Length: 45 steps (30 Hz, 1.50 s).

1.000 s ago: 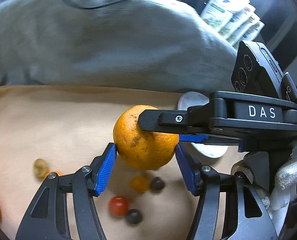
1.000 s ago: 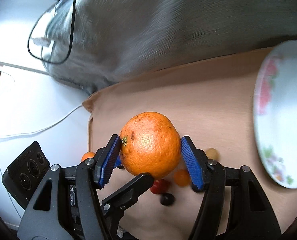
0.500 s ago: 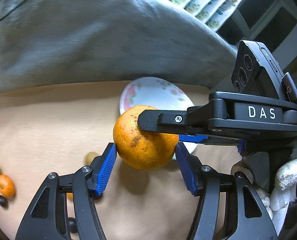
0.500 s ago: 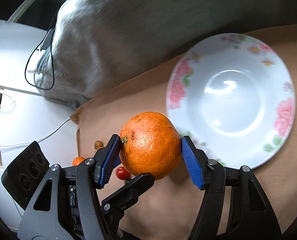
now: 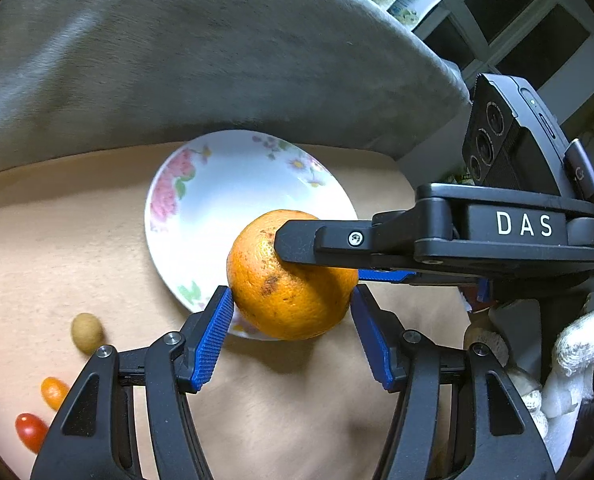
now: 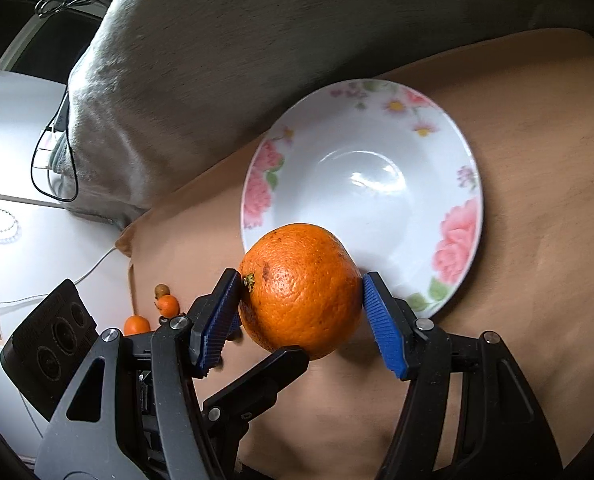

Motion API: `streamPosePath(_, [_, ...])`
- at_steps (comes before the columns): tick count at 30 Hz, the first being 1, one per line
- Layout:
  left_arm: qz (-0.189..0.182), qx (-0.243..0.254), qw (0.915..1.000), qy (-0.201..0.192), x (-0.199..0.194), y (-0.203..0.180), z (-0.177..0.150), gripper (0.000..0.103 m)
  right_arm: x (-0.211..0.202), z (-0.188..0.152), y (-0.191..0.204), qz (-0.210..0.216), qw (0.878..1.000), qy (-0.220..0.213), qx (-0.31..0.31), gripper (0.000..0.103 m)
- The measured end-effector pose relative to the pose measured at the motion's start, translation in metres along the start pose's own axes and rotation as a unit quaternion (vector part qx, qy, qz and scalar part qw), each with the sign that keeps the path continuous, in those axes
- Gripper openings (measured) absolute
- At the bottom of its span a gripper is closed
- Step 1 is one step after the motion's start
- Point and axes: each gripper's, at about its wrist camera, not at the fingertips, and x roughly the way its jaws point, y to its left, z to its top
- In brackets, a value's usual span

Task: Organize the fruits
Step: 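Carry the mandarin with the right gripper over the white floral plate, then lower the mandarin onto the plate, open the right gripper, withdraw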

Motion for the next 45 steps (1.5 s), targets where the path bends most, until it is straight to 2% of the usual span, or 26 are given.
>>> streamPosePath(2, [0.002, 0.003, 1.0000, 0.002, 0.003, -0.001, 0.002, 0.060, 0.002, 0.002, 0.000, -0.004, 1.000, 0.002, -0.001, 0.066])
streamPosePath(4, [0.007, 0.009, 0.9999, 0.005, 0.006, -0.003, 0.006, 0.052, 0.001, 0.003, 0.004, -0.013, 1.000, -0.004, -0.004, 0.066])
streamPosePath(7, [0.008, 0.015, 0.9999, 0.002, 0.002, -0.004, 0.009, 0.052, -0.015, 0.008, 0.003, -0.010, 1.000, -0.024, -0.011, 0.066])
streamPosePath(15, [0.021, 0.016, 0.9996, -0.009, -0.017, 0.000, 0.007, 0.052, -0.040, 0.008, 0.023, -0.038, 0.996, -0.062, -0.055, 0.066])
streamPosePath(24, [0.048, 0.002, 0.9987, -0.016, -0.040, 0.014, 0.001, 0.052, -0.048, -0.005, 0.047, -0.069, 0.989, -0.078, -0.106, 0.066])
streamPosePath(31, [0.076, -0.005, 0.9967, -0.026, -0.063, 0.024, -0.008, 0.056, -0.050, -0.018, 0.066, -0.082, 0.982, -0.090, -0.142, 0.066])
streamPosePath(35, [0.094, -0.013, 0.9950, -0.031, -0.074, 0.031, -0.014, 0.057, -0.052, -0.027, 0.079, -0.091, 0.976, -0.106, -0.166, 0.076])
streamPosePath(41, [0.112, -0.025, 0.9927, -0.038, -0.092, 0.044, -0.026, 0.059, -0.050, -0.038, 0.099, -0.091, 0.971, -0.113, -0.191, 0.077])
streamPosePath(45, [0.127, -0.025, 0.9908, -0.042, -0.105, 0.049, -0.033, 0.059, -0.048, -0.047, 0.112, -0.088, 0.967, -0.117, -0.206, 0.084])
